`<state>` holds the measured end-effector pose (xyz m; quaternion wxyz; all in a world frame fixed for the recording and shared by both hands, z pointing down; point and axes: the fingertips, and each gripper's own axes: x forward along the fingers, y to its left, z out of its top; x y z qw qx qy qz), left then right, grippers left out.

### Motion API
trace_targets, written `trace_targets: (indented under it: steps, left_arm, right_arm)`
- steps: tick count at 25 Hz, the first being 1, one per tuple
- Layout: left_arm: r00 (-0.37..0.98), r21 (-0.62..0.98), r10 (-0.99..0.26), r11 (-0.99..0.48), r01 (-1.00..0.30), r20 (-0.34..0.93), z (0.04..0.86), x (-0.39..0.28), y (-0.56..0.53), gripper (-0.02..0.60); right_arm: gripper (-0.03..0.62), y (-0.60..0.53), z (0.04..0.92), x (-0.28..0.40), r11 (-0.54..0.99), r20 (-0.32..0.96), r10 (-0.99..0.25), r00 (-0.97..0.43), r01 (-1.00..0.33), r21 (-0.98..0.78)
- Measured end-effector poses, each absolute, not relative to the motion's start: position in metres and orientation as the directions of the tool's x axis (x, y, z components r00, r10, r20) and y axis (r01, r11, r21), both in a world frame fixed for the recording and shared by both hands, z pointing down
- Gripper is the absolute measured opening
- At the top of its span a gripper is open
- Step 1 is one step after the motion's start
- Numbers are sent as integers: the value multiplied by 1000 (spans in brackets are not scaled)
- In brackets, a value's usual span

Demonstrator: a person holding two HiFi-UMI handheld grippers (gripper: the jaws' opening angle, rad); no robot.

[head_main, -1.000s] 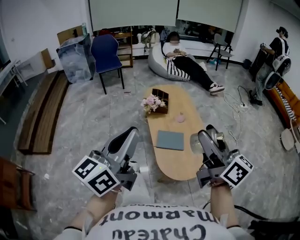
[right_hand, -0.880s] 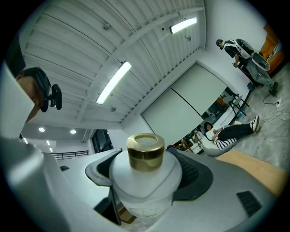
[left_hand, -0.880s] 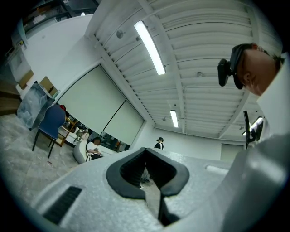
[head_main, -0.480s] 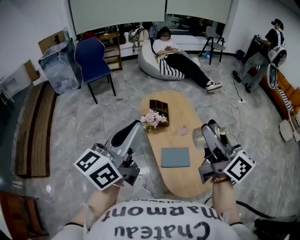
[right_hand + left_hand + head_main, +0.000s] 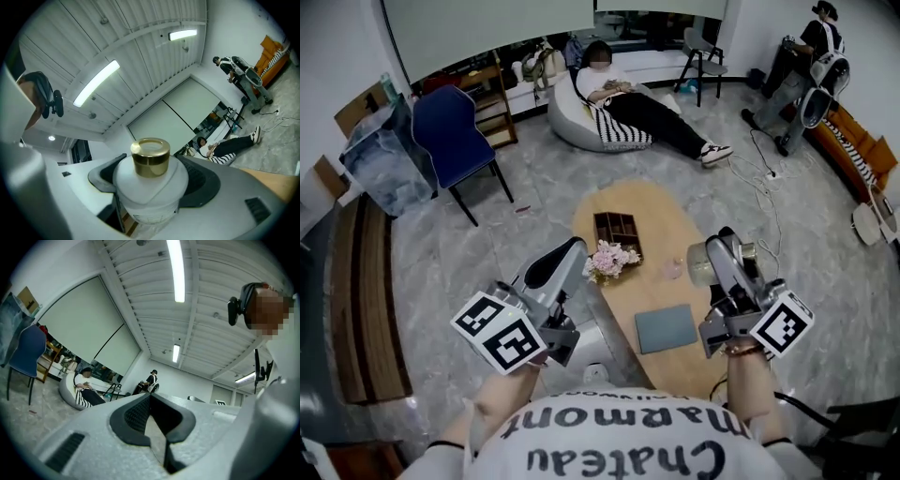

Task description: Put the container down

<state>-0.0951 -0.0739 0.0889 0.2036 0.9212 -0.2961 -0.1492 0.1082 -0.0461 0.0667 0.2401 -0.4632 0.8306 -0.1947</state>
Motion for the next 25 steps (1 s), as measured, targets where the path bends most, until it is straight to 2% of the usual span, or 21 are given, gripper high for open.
trace_targets:
  steps: [4, 10, 15, 20, 25]
  left_arm:
    - [798, 516, -589, -725, -456, -123, 117, -95, -109, 15]
    - [854, 397, -514, -769, -501, 83, 181, -79, -131, 15]
    - [887, 472, -430, -755, -455, 167, 243, -62, -142, 15]
    - [904, 542, -358, -723, -427, 235, 309, -46, -151, 15]
    - [915, 571, -324, -715, -403, 239, 371, -28, -152, 15]
  right_arm:
    - [344, -75, 97, 111, 425, -166, -899, -406, -711, -560]
    - [344, -99, 150, 120, 289, -50, -944, -326, -748, -597]
    - [344, -114, 211, 132, 163, 59, -964, -260, -750, -642]
    - [344, -131, 290, 132, 71, 171, -952, -254, -727, -683]
    - [344, -148, 364, 129, 65, 223, -928, -298, -719, -692]
